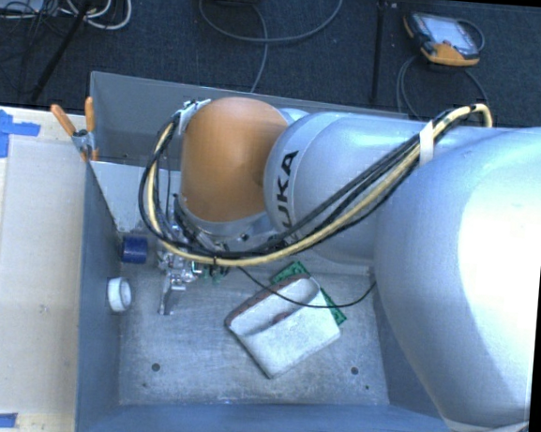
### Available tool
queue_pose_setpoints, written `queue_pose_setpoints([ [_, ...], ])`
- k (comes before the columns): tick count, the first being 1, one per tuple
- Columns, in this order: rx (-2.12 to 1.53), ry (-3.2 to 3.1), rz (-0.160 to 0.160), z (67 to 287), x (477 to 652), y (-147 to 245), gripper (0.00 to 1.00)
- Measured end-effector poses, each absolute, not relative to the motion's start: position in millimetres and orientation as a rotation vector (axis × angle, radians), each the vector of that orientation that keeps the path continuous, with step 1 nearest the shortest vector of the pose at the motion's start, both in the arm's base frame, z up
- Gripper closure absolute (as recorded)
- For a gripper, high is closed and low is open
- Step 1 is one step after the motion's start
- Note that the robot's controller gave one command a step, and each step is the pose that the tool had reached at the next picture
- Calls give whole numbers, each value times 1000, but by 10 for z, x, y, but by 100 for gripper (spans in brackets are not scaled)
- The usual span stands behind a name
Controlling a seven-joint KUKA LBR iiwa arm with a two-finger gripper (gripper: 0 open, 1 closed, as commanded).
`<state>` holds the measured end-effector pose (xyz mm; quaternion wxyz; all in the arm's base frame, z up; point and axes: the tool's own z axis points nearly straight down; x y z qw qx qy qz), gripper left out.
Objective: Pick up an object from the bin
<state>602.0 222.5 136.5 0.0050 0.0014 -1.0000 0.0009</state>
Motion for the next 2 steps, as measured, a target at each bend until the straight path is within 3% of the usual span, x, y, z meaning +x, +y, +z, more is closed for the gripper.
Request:
queue_pose_setpoints([
  [1,-168,-3144,-17,739,6240,1769,0],
  [2,-182,-3139,1,1017,6231,1312,0],
])
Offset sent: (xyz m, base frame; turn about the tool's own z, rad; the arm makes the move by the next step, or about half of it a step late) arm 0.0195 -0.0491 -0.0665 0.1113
